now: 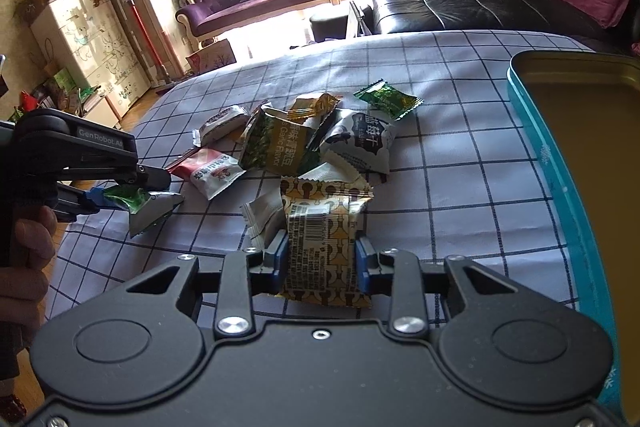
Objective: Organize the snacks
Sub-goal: 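Carry the yellow patterned packet with the right gripper over the gold tray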
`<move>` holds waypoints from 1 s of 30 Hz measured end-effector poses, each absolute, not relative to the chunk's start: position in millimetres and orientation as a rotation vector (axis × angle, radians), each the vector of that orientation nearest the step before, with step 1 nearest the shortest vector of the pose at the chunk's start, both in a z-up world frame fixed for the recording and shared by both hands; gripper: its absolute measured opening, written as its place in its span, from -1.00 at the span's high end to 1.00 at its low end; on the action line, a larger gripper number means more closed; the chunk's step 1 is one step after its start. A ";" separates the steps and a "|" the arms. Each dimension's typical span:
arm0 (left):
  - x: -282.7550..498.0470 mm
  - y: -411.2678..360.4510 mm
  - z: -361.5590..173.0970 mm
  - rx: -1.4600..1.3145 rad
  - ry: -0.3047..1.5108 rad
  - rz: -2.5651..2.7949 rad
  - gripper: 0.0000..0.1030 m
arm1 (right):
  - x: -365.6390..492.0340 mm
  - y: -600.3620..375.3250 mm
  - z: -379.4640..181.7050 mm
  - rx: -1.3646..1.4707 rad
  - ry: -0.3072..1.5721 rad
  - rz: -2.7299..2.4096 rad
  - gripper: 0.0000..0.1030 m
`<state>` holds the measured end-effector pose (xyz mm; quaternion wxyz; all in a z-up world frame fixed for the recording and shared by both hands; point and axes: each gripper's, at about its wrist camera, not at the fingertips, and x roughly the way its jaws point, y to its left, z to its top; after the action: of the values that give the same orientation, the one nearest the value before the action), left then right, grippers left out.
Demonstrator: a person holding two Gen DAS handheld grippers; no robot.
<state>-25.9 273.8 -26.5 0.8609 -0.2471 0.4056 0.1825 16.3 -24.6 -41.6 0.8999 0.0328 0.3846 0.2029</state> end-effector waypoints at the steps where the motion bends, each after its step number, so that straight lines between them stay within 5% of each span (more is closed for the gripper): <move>1: -26.9 273.5 -25.1 -0.523 0.846 0.372 0.31 | 15.6 -24.2 -41.3 0.066 0.793 0.422 0.19; 3: -28.1 271.2 -22.3 -0.517 0.837 0.355 0.32 | 14.4 -23.8 -41.0 0.063 0.787 0.421 0.19; 7: -24.5 264.4 -25.2 -0.471 0.885 0.339 0.01 | 14.9 -24.7 -40.6 0.068 0.788 0.419 0.19; 12: -19.5 249.7 -29.5 -0.384 0.933 0.332 -0.03 | 14.6 -26.1 -37.8 0.066 0.784 0.421 0.19; 15: -17.9 247.3 -30.5 -0.381 0.943 0.344 -0.02 | 13.6 -25.4 -36.0 0.063 0.778 0.424 0.19; 22: -18.2 238.7 -19.7 -0.378 0.916 0.342 0.34 | 13.2 -32.3 -30.1 0.097 0.771 0.432 0.19; 30: -14.2 225.4 -12.4 -0.377 0.908 0.314 0.35 | 13.5 -40.7 -26.7 0.140 0.762 0.424 0.19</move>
<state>-14.2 225.4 -12.4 0.8698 -0.1803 0.4340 0.1502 13.5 -40.7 -26.7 0.9042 0.0676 0.3686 0.2051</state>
